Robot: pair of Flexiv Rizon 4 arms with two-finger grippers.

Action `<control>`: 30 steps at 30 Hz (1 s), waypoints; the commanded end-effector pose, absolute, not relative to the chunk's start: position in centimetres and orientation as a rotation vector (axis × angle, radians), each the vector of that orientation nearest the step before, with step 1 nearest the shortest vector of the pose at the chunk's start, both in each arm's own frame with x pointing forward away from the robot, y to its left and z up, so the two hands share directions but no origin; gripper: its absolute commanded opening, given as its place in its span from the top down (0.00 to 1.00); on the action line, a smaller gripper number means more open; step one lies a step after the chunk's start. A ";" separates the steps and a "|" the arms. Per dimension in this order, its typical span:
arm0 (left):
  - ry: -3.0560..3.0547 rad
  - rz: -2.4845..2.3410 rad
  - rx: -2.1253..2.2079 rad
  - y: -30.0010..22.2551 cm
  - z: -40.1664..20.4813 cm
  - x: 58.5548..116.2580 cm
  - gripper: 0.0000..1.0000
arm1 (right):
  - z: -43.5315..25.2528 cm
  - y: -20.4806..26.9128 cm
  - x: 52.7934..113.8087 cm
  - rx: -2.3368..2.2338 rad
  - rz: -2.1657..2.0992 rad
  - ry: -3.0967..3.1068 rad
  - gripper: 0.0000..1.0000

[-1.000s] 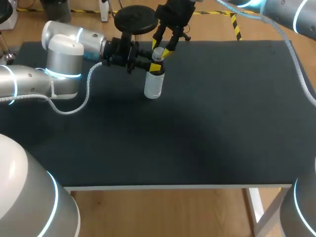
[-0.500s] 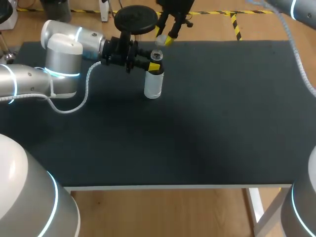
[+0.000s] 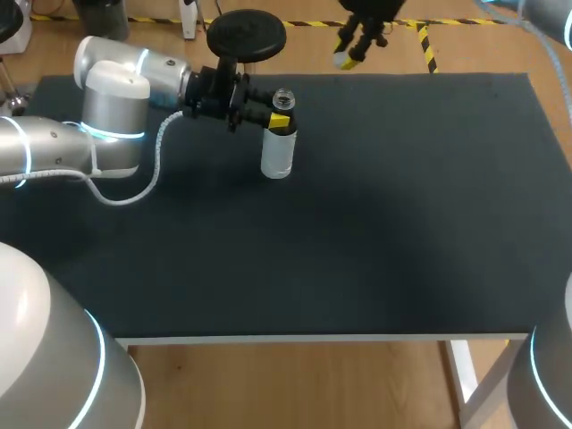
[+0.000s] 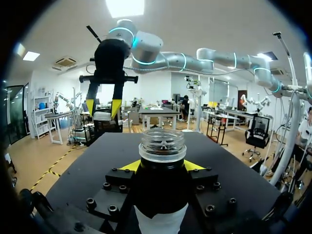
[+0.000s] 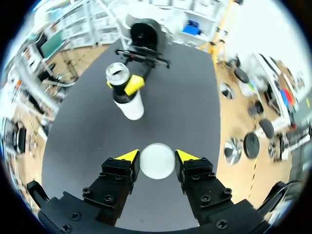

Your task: Unscrew the bottle cap

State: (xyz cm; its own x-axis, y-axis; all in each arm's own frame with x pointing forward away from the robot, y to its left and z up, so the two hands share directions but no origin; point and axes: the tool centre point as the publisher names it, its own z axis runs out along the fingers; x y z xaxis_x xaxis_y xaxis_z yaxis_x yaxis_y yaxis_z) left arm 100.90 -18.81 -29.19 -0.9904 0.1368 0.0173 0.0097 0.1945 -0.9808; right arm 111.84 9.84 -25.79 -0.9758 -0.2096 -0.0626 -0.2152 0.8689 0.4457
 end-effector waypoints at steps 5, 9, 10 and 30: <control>-2.345 1.925 -0.148 -18.8 -29.2 101.0 1.00 | -30.1 6.3 112.8 -0.030 0.793 2.939 1.00; -2.345 1.925 -0.148 -18.8 -29.2 101.0 1.00 | -32.1 5.5 113.4 0.075 0.785 2.954 1.00; -2.345 1.925 -0.148 -18.8 -29.2 101.0 1.00 | -32.7 5.3 113.5 0.096 0.770 2.956 1.00; -2.345 1.925 -0.148 -18.8 -29.2 101.0 1.00 | -39.5 3.1 113.0 0.498 0.835 3.016 1.00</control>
